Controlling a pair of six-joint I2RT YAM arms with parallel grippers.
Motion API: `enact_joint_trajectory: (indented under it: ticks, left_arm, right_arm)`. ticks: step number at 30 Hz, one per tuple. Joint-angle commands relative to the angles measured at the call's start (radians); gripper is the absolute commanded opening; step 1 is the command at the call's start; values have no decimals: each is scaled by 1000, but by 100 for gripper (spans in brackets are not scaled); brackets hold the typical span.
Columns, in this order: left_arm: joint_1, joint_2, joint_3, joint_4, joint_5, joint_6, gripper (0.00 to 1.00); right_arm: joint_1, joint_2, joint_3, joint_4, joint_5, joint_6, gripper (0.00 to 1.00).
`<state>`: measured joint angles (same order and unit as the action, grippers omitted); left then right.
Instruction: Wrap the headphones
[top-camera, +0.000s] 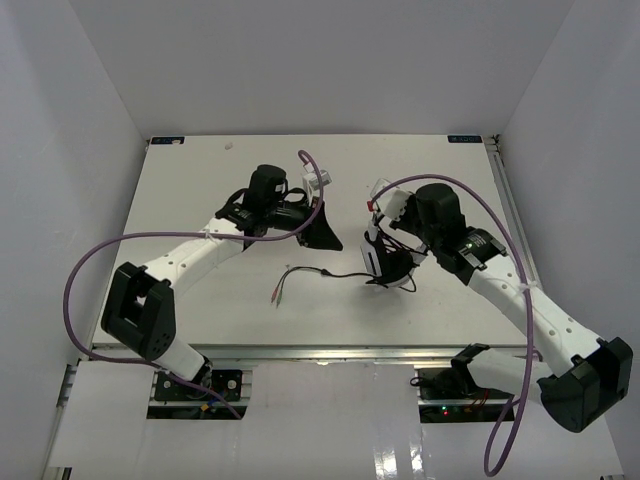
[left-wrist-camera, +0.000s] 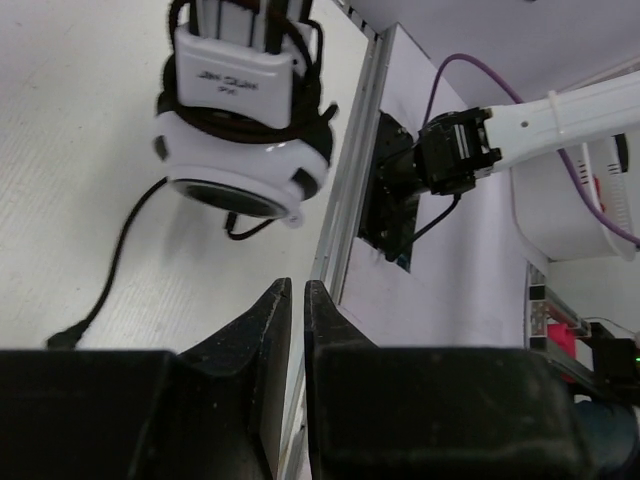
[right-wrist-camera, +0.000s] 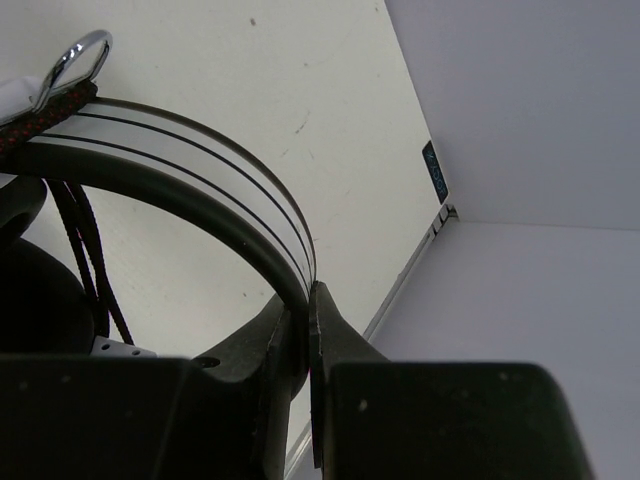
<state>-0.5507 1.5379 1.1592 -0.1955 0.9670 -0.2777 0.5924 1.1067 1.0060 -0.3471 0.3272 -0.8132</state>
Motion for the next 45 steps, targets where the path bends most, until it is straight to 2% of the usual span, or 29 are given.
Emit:
enact_joint_trajectory:
  ticks: [1, 3, 6, 8, 10, 13, 20, 22, 26, 31, 37, 41, 43, 45]
  left_arm:
    - [6, 4, 33, 48, 69, -84, 22]
    - [6, -15, 21, 26, 25, -31, 29]
    - [8, -88, -63, 3, -157, 107, 52]
    - [11, -133, -145, 3, -271, 228, 60]
    - [21, -149, -206, 31, -294, 349, 66]
    - [21, -127, -265, 36, -273, 422, 68]
    - [21, -64, -244, -6, -310, 409, 68]
    - [21, -67, -268, 21, -276, 402, 73]
    - [21, -120, -388, 179, -221, 391, 79]
    - [21, -221, -524, 366, -193, 390, 80]
    - [21, -302, -603, 490, -123, 398, 81]
    - [21, -310, -649, 608, -96, 342, 90]
    - [15, -285, -675, 712, -71, 288, 96]
    - [8, -265, -687, 814, -56, 207, 98]
  right_arm:
    - [32, 18, 4, 235, 110, 65, 8]
    - [31, 31, 9, 238, 111, 71, 8]
    - [32, 27, 12, 230, 96, 56, 8]
    - [31, 19, 9, 218, 80, 48, 8]
    - [28, 10, 5, 201, 54, 46, 8]
    - [8, 9, 6, 178, 1, 80, 8]
    - [-108, 10, 57, 126, -203, 222, 8]
    - [-150, 21, 103, 74, -292, 265, 8]
    - [-243, 75, 226, -31, -508, 385, 8]
    - [-325, 134, 351, -105, -760, 546, 8]
    - [-366, 187, 509, -156, -871, 725, 8]
    - [-376, 195, 561, -158, -897, 809, 8]
    - [-387, 199, 587, -157, -919, 850, 8]
    - [-398, 201, 597, -151, -937, 885, 8]
